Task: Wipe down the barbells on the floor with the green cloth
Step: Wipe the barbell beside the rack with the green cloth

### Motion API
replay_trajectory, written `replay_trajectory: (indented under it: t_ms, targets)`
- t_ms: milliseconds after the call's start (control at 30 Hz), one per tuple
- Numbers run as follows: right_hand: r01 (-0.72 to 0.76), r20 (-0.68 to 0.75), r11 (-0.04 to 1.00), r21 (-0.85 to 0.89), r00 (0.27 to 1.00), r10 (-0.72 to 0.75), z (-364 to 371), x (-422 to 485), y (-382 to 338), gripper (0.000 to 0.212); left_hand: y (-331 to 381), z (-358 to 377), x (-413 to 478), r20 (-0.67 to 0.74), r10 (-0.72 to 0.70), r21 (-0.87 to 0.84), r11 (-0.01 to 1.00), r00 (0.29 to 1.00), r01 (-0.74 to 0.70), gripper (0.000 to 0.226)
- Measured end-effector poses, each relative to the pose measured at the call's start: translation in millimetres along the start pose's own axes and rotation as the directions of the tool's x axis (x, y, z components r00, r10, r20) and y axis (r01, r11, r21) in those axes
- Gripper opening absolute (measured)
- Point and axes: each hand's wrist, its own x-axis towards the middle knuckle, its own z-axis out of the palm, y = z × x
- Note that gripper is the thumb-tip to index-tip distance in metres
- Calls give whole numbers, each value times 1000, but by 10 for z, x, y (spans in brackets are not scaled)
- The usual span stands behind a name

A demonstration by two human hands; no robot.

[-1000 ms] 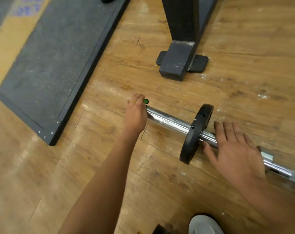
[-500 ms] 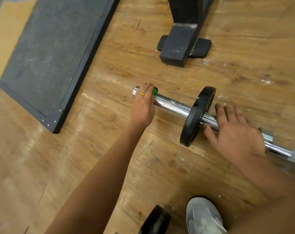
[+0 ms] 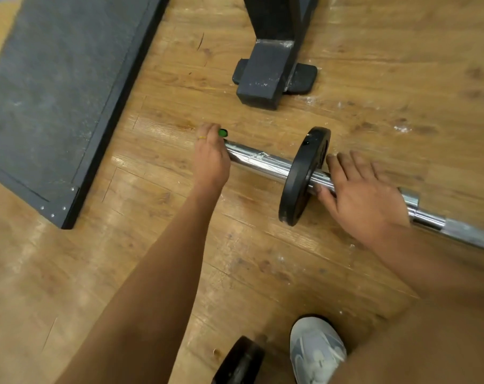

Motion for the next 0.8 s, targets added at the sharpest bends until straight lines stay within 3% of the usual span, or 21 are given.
replay_trajectory:
  t_ms: [100, 300, 500, 667, 733, 800]
  targets:
    - [-62, -41, 997, 52, 997, 64, 20, -21, -69, 67, -39, -21, 176, -47, -107, 27, 994, 993, 108, 36]
    - [-74, -140, 997, 35, 987, 78, 134, -27, -113, 64, 138, 106, -218, -13, 105, -14, 994, 994, -105, 38]
    - [-101, -171, 994, 45, 979, 107, 105, 158, 8, 65, 206, 105, 129, 11, 94, -7, 996, 995, -94, 36]
    - [-113, -176, 992, 50, 977, 120, 72, 249, 76, 65, 292, 98, 102, 122, 340, 22, 938, 932, -345, 35]
    - [-110, -176, 993, 45, 977, 116, 76, 256, 77, 65, 218, 56, 263, 146, 266, 48, 960, 953, -276, 35]
    - [-109, -169, 993, 43, 979, 115, 72, 273, 80, 66, 166, 58, 410, 95, 106, 82, 990, 990, -114, 35]
